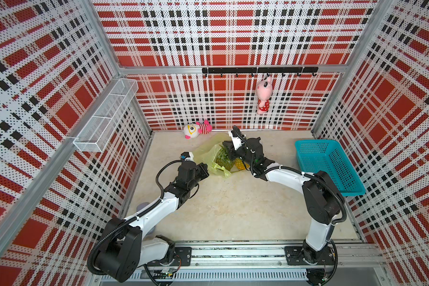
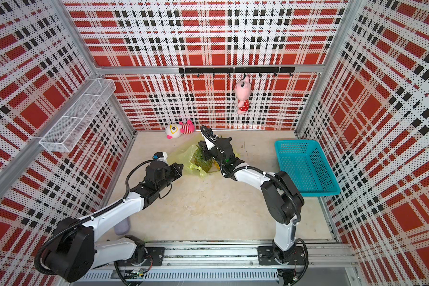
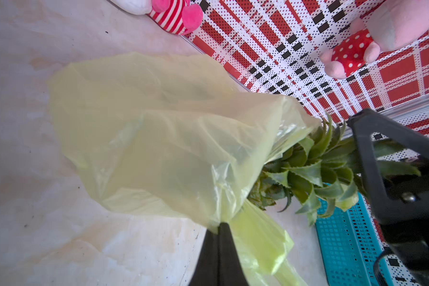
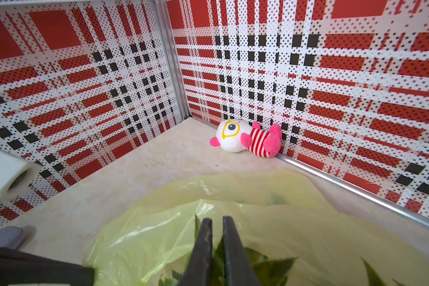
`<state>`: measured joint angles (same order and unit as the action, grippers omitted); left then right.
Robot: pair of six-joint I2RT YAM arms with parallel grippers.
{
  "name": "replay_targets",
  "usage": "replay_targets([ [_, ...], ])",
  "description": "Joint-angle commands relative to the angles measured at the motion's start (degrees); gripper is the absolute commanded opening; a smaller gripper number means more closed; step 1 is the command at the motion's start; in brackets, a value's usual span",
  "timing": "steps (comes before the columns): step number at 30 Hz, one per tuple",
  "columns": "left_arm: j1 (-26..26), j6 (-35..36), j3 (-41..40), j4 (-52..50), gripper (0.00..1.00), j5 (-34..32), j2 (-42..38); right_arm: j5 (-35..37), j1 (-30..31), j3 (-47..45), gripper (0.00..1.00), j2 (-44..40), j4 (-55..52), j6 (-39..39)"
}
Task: Place the pineapple into a plastic bag & tie a knot
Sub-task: Adjust the plastic bag at the center of the board.
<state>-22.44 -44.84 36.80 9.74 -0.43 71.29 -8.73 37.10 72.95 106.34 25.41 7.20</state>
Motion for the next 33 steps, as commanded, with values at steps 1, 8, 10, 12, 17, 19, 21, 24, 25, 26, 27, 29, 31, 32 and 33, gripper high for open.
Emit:
replay_targets([
  [1,0.85,3.02,2.06,-0.63,0.0,1.62,0.68,-1.33,0.47,2.56,0.33,-1.05,-0.78,-1.01],
  [8,0.87,4.99,2.51,-1.31,0.0,2.6,0.14,1.47,-0.43,4.65,0.79,-10.03,-16.88,3.38],
  [10,0.6,5.75,2.62,-2.13,0.0,2.33,-0.75,2.39,-2.08,4.04,0.83,-13.21,-21.39,4.95],
  [12,0.16,6.2,2.73,-3.15,0.0,1.64,-1.71,2.46,-4.42,2.52,0.85,-15.84,-24.83,6.29],
  [17,-2.19,7.63,3.5,-7.1,0.22,0.01,-4.57,3.79,-10.75,-1.24,0.85,-19.33,-34.47,3.52],
  [19,-3.81,7.84,3.63,-7.87,0.4,-0.46,-5.86,1.17,-13.44,-0.45,0.82,-18.48,-39.57,1.49],
  [21,-6.28,7.63,4.2,-9.33,0.52,-2.38,-6.83,-1.13,-15.67,1.41,0.78,-16.5,-44.09,-0.59],
  [24,-10.09,5.64,4.95,-10.91,0.63,-5.92,-7.2,-3.04,-17.05,2.64,0.75,-14.07,-46.54,-3.96],
  [25,-10.97,4.41,4.83,-11.05,0.66,-6.71,-7.28,-3.89,-17.3,2.79,0.75,-13.39,-46.74,-4.96],
  [26,-11.94,2.61,4.48,-10.78,0.7,-7.57,-7.3,-4.35,-17.36,3.1,0.75,-12.55,-46.97,-5.98],
  [27,-12.91,0.93,4.19,-10.05,0.75,-8.36,-7.07,-3.95,-17.39,3.56,0.74,-11.68,-47.19,-6.76],
  [29,-14.52,-1.13,3.99,-8.15,0.81,-9.45,-6.36,-1.22,-17.41,4.55,0.72,-10.09,-47.14,-7.13],
  [31,-15.49,-3.07,4.28,-6.37,0.83,-10.14,-4.74,0.92,-17.5,5.51,0.68,-8.66,-46.2,-7.2],
  [32,-15.83,-4.21,4.57,-5.94,0.83,-10.67,-3.66,1.74,-17.47,5.86,0.65,-8.01,-45.72,-7.2],
  [33,-16.05,-5.07,4.88,-5.61,0.83,-11.21,-2.47,2.42,-17.44,6.33,0.63,-7.29,-45.2,-7.2],
])
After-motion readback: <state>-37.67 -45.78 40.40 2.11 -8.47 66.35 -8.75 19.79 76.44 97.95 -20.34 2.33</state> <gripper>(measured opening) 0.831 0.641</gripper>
